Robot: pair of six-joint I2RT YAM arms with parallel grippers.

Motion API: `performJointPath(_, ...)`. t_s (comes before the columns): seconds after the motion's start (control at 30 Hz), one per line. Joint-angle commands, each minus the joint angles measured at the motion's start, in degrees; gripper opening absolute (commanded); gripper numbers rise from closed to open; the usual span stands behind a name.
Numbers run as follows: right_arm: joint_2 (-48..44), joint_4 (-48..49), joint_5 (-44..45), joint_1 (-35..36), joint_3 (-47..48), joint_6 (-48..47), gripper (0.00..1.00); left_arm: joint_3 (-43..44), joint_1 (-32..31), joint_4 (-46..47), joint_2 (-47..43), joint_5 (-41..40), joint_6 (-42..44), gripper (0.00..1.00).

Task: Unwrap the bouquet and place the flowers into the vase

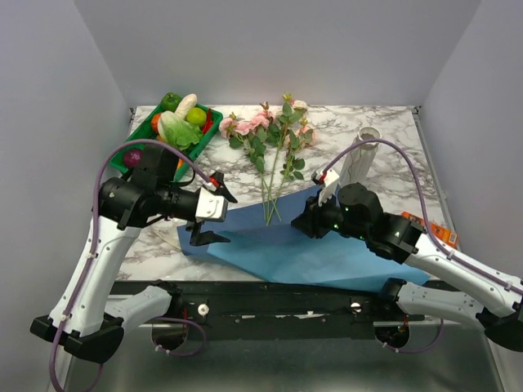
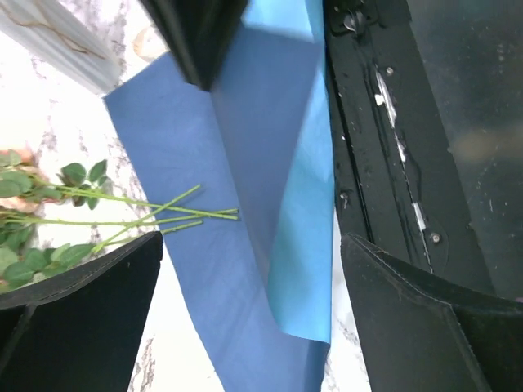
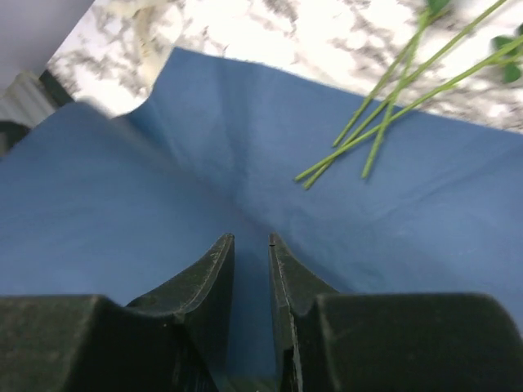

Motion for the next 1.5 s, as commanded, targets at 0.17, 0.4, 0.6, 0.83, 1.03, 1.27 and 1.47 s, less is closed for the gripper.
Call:
performJointPath(0.17,3.6,-5.0,-1.6,6.8,-3.5,5.8,0.30,1.8,2.6,21.8,0.1,-13.1,-29.1,0.99)
performJointPath(0.4,7.3,-3.8,0.1,8.9,-6.4,7.6,0.30,-15.9,2.5,45.3,4.0,-30.7,-37.4,0.99)
performJointPath(0.6,6.9,-5.1,10.5,8.9,-4.7,6.8,0.41,-13.9,2.2,44.7,17.8,-31.5,-39.0,0.99)
performJointPath(0.83,5.3,-5.5,13.3,6.2,-0.5,3.0,0.59,-9.7,2.5,46.6,30.5,-19.3,-38.5,0.99)
performJointPath(1.03,0.9,-2.6,12.4,0.5,-2.7,2.9,0.60,1.2,2.2,41.5,46.3,-13.3,-41.3,0.99)
performJointPath(1.27,-2.0,-1.8,11.4,-3.3,-4.9,2.7,0.60,4.1,1.7,40.8,54.3,-13.7,-41.3,0.97)
performJointPath(1.47,-2.7,0.0,9.9,-4.0,-6.3,3.2,0.59,5.9,0.5,40.3,57.9,-14.1,-41.7,0.82)
